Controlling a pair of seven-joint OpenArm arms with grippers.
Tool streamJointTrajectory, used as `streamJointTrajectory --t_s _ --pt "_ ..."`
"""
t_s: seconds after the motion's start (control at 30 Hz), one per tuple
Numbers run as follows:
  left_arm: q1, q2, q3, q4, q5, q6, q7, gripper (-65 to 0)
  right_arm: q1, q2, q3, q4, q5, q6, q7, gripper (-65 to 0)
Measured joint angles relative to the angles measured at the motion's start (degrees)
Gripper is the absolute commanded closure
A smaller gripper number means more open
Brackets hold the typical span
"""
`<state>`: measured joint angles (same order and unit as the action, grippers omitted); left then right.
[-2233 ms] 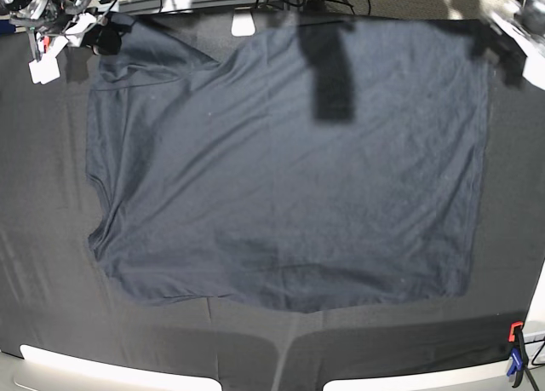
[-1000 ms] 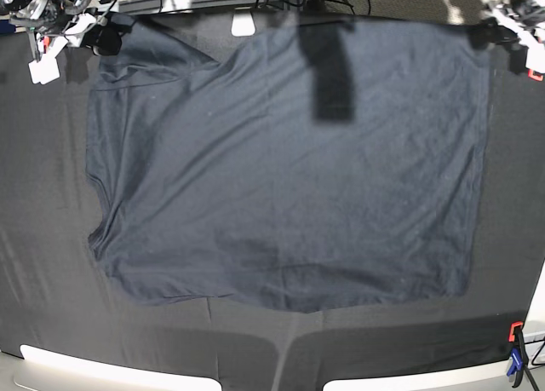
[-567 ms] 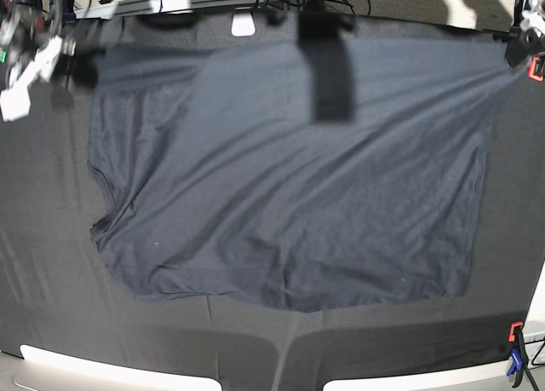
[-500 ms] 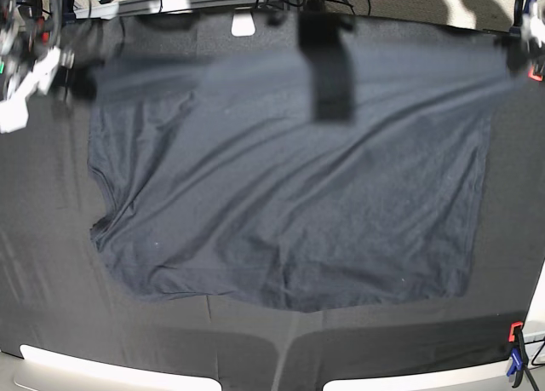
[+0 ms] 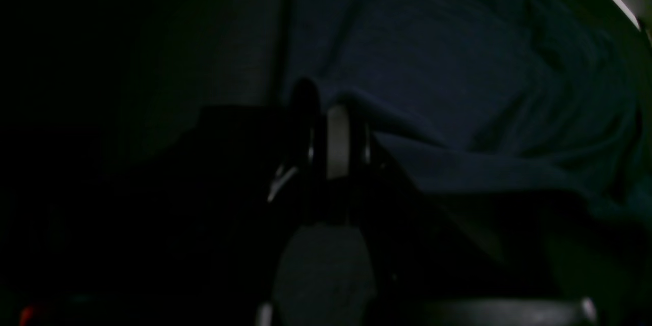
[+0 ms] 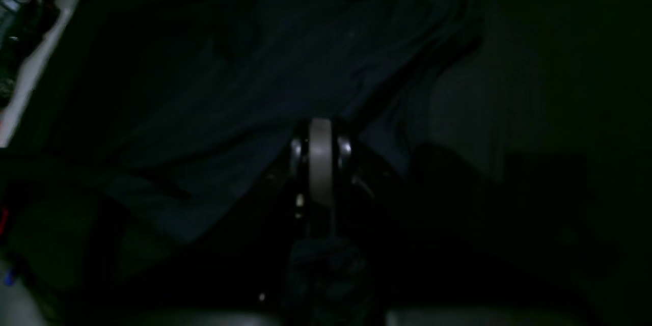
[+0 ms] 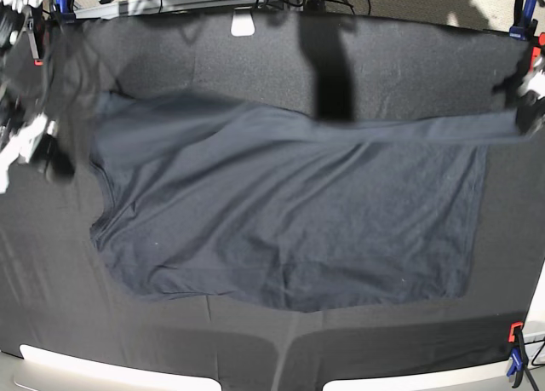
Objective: Layout the t-shirt on the table in an organized manner, then fold the t-shirt properly
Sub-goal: 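Lift the held edge with both grippers and fold it over the shirt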
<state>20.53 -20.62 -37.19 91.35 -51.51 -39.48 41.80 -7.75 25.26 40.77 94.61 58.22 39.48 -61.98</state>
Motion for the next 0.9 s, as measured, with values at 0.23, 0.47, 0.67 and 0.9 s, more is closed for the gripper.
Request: streamJointTrajectory --t_s 0.23,0.47,0.67,0.9 --pt "-5.9 0.0 5.2 0.0 8.2 3.3 -2.7 0.0 4.6 0.0 -8.4 -4.9 -8.9 0.0 3.7 0.0" --pt "-5.8 0.0 5.2 0.0 8.3 3.2 -2.6 0.0 4.7 0.0 -7.3 -1.5 4.1 0.0 -3.9 0.0" --pt "-5.8 0.0 5.2 0.0 8.9 3.2 -2.4 0.0 -3.7 0.2 -4.8 16.7 2.7 0.1 -3.8 0.0" --pt "-5.8 0.0 5.2 0.0 9.0 3.2 -2.4 0.0 -11.3 -4.7 -4.4 26.0 -10.8 0.6 -3.8 -9.3"
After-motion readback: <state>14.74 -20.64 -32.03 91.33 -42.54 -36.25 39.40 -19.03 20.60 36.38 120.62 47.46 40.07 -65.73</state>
